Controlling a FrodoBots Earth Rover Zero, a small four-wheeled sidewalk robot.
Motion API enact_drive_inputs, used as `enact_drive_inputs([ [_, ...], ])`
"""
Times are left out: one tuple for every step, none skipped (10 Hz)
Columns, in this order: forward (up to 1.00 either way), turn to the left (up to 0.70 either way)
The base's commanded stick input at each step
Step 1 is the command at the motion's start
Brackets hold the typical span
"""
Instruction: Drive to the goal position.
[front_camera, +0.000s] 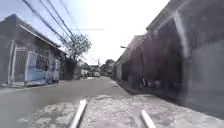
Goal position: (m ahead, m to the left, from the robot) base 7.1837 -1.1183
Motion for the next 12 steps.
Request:
enact_drive_inputs([
  [0.94,0.00],
  [0.94,0.00],
  [0.94,0.00],
  [0.94,0.00],
  [0.94,0.00],
  [0.94,0.00],
  [0.94,0.00],
  [0.94,0.00],
  [0.94,0.00],
  [0.94,0.00],
  [0.94,0.00],
  [0.94,0.00],
])
